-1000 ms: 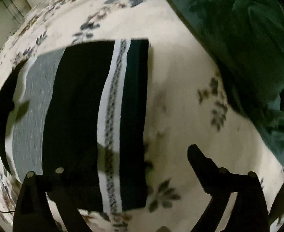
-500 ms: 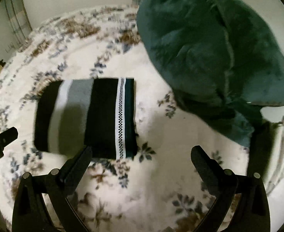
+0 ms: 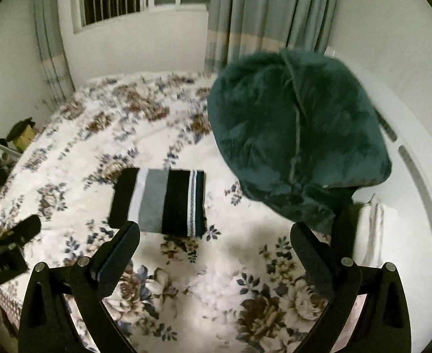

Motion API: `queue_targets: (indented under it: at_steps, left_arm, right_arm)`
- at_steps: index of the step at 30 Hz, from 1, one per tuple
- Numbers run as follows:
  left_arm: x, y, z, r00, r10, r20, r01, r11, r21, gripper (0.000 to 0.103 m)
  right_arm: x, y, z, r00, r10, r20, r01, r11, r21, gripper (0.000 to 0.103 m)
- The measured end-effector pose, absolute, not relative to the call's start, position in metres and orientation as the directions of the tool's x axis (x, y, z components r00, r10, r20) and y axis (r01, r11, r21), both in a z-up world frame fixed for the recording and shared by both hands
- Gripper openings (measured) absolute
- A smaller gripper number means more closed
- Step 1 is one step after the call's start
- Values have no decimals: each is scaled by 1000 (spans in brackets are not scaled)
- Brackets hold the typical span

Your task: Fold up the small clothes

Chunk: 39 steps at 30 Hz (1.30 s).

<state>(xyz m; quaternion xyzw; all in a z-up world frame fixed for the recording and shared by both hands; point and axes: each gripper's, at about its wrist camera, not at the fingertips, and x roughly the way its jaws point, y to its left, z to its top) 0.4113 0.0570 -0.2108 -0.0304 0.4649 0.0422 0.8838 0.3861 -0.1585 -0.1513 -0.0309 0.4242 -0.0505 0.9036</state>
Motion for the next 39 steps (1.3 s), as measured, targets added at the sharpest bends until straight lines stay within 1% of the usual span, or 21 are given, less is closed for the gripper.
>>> queue_targets:
  at_steps: [4, 8, 14, 23, 39]
  left_arm:
    - [374, 53, -171, 603, 45, -797, -102, 995, -21, 103]
    - [338, 48, -137, 638, 45, -769, -95, 995, -21, 103]
    - [296, 45, -105, 673, 55, -738, -99, 995, -16, 103]
    - [251, 41, -84, 696, 69, -715, -121, 992, -22, 103]
    - [231, 35, -68, 733, 84, -675, -127, 992, -15, 103]
  right_arm:
    - [334, -157, -92, 687, -107, -719, 60, 994, -91, 103]
    - [288, -158, -47, 720, -91, -688, 56, 996, -72, 103]
    - [231, -158, -2, 754, -71, -654, 43, 997, -59, 103]
    - [172, -166, 31, 782, -55, -621, 39, 998, -39, 103]
    - [151, -173, 47, 796, -43, -603, 25, 999, -37, 103]
